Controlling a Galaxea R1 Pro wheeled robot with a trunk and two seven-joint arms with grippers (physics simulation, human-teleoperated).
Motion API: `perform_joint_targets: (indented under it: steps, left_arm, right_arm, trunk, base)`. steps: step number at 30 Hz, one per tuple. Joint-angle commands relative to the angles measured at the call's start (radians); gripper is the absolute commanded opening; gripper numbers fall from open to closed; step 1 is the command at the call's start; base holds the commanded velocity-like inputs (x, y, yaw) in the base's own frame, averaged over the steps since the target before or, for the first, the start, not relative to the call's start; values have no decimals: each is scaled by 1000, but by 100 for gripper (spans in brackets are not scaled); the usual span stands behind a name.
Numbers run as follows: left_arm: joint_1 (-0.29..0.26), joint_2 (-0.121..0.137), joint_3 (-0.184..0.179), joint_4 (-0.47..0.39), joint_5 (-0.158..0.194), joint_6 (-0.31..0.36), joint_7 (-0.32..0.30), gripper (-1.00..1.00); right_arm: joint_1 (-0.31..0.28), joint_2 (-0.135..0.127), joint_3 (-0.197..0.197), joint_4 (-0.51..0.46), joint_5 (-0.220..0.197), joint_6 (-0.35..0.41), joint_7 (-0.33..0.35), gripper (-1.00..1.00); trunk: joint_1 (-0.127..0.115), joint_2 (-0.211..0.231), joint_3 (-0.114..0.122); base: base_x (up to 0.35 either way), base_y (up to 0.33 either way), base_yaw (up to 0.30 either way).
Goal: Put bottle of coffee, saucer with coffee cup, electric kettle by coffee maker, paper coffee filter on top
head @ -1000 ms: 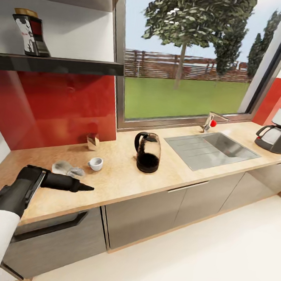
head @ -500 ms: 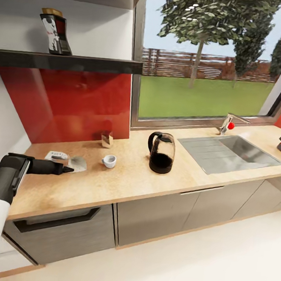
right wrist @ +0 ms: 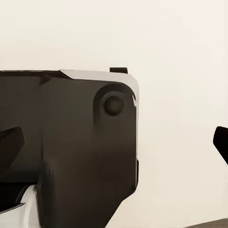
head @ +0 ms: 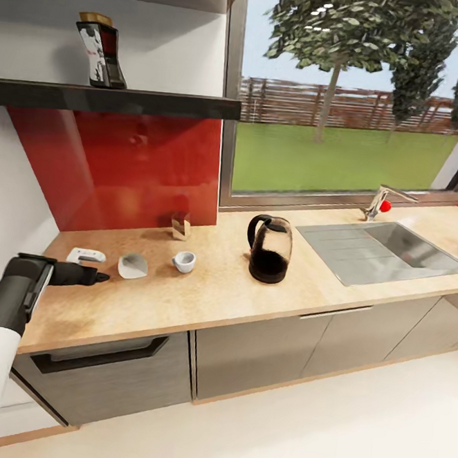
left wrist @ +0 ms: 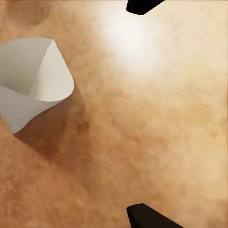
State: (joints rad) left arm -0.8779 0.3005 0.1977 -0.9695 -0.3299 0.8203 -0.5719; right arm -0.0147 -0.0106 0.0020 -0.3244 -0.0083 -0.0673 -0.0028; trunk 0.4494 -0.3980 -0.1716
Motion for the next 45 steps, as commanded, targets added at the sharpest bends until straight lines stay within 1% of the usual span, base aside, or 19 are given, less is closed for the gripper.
perform_joint_targets:
  steps: [1,3,5,7,12,15,17,18,24,26,27,30,31,35,36,39,40,42,45]
  left_arm:
    - [0,-6,2,0,-10,-7,7,100]
    - [0,-18,2,2,-9,-27,32,100]
    - [2,-42,2,12,-7,-69,75,100]
    - [9,-50,2,20,-5,-83,94,100]
    - [16,-56,2,26,0,-91,105,100]
    - [17,-65,2,27,1,-93,106,100]
    - [18,-75,3,27,-1,-94,107,100]
    - [19,-82,3,28,-1,-107,109,100]
    - [19,-85,3,38,-1,-127,110,100]
    - [19,-89,3,44,-1,-128,110,100]
    - [19,-96,4,54,-1,-130,111,100]
    - [19,-96,4,55,-3,-131,112,100]
    - [19,-94,6,55,-3,-137,125,100]
    - [25,-94,6,62,-1,-202,187,100]
    - [33,-94,6,75,0,-227,206,100]
    - [39,-94,6,120,4,-273,225,100]
    - [41,-94,10,154,11,-314,231,100]
    - [42,-105,15,141,22,-301,231,100]
    - [43,-106,12,138,29,-299,227,100]
  right_arm:
    - [-1,0,0,1,0,-3,0,100]
    - [-1,0,0,3,0,-3,0,100]
    - [-1,0,0,6,1,-3,-1,100]
    - [-1,-2,0,7,1,-3,-1,100]
    - [-1,-4,1,8,1,-3,-2,100]
    - [-1,-5,1,8,1,-3,-2,100]
    - [-1,-5,1,8,1,-3,-2,100]
    - [-1,-5,1,9,1,-3,-2,100]
    - [-1,-5,2,10,1,-3,-2,100]
    - [-1,-5,2,10,1,-3,-2,100]
    - [-1,-5,3,10,1,-3,-2,100]
    - [-1,-5,3,10,1,-3,-2,100]
    - [-1,-5,3,10,1,-3,-2,100]
    - [-1,-5,3,10,2,-3,-2,100]
    - [-1,-5,3,10,2,-3,-2,100]
    - [-1,-5,3,10,2,-4,-2,100]
    - [-1,-5,4,10,2,-5,-2,100]
    - [-1,1,4,21,3,-5,-5,100]
    - [-1,2,4,31,3,-5,-6,100]
  trunk:
    - [1,-2,-2]
    - [1,-2,-2]
    - [1,-2,-2]
    - [1,-2,-2]
    - [1,-2,-2]
    - [1,-2,-2]
    - [1,-2,-2]
    - [1,-2,-2]
    - [1,-2,-2]
    - [1,-2,-2]
    - [1,-2,-2]
    - [1,-2,-2]
    - [1,-2,-2]
    - [1,-2,-2]
    - [1,-2,-2]
    - [1,-2,-2]
    - [1,-2,-2]
    - [1,-2,-2]
    - [1,-2,-2]
  base:
    - [0,0,0]
    - [0,0,0]
    - [0,0,0]
    - [0,0,0]
    - [58,0,0]
    - [240,0,0]
    - [254,0,0]
    - [24,0,0]
    - [94,0,0]
    - [269,0,0]
    - [42,0,0]
    - [18,0,0]
    - [2,0,0]
    - [0,0,0]
    - [0,0,0]
    - [0,0,0]
    - [0,0,0]
    - [0,0,0]
    - [0,0,0]
